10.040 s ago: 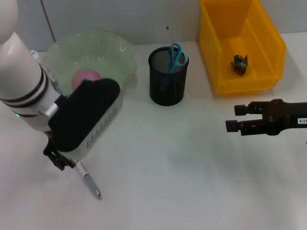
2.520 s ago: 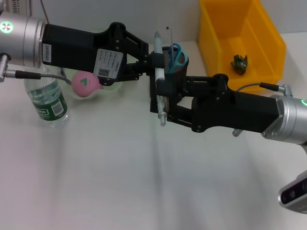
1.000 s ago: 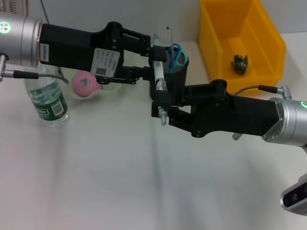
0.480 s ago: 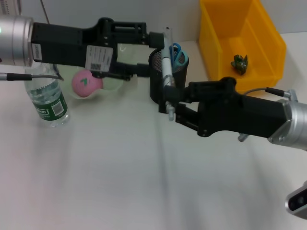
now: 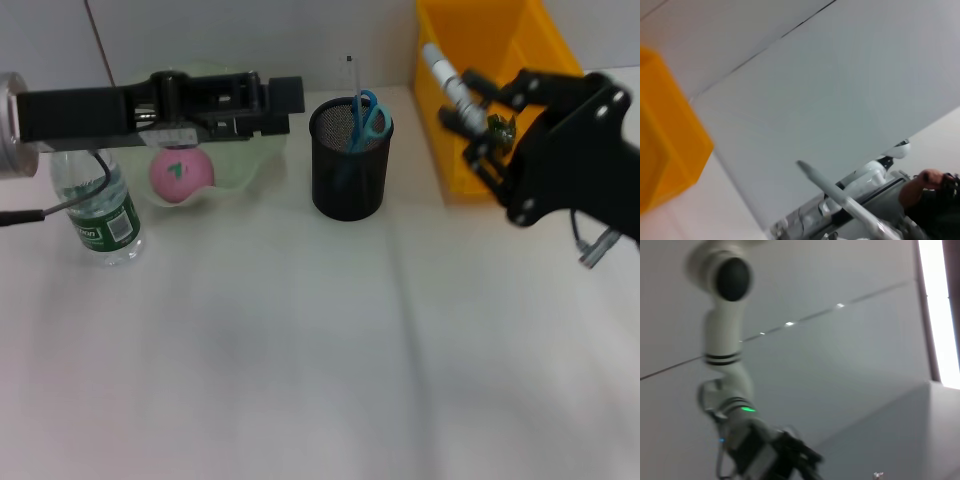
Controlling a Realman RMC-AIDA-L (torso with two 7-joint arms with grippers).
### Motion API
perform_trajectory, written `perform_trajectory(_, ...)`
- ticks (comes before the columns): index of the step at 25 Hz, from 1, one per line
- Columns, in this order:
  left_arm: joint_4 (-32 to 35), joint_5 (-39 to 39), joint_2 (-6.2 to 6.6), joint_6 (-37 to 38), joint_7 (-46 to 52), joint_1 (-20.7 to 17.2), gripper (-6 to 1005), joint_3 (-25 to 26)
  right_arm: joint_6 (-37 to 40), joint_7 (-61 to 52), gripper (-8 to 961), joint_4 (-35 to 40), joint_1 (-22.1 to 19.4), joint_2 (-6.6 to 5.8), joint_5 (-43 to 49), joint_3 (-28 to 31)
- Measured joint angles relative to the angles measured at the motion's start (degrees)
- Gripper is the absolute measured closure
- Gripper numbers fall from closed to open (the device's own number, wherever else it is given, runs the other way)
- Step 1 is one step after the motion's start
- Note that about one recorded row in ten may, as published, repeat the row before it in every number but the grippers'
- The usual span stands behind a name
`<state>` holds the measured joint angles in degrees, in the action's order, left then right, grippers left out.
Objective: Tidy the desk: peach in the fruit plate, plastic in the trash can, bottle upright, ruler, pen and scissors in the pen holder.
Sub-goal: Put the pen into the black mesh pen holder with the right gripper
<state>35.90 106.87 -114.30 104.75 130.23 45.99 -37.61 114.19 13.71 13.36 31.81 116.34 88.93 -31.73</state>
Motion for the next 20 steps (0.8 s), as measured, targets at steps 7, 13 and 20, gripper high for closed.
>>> perform_trajectory(7, 4.2, -2.5, -2.69, 0.9, -16.7, -4.8, 188, -0.4, -4.6, -26.5, 760, 5.7, 0.9, 2.45, 0.0, 8.6)
perform_trajectory(13, 6.5, -2.8, -4.16, 0.0, -31.9, -8.6, 188, -5.9, -12.5, -44.5, 760, 6.8, 4.9, 2.75, -0.7, 8.8)
perform_trajectory(20, 5.9, -3.8, -4.45, -3.1, -41.3, -10.1, 188, -12.2, -23.0, -52.9, 760, 6.5, 9.0, 2.91, -0.7, 7.5)
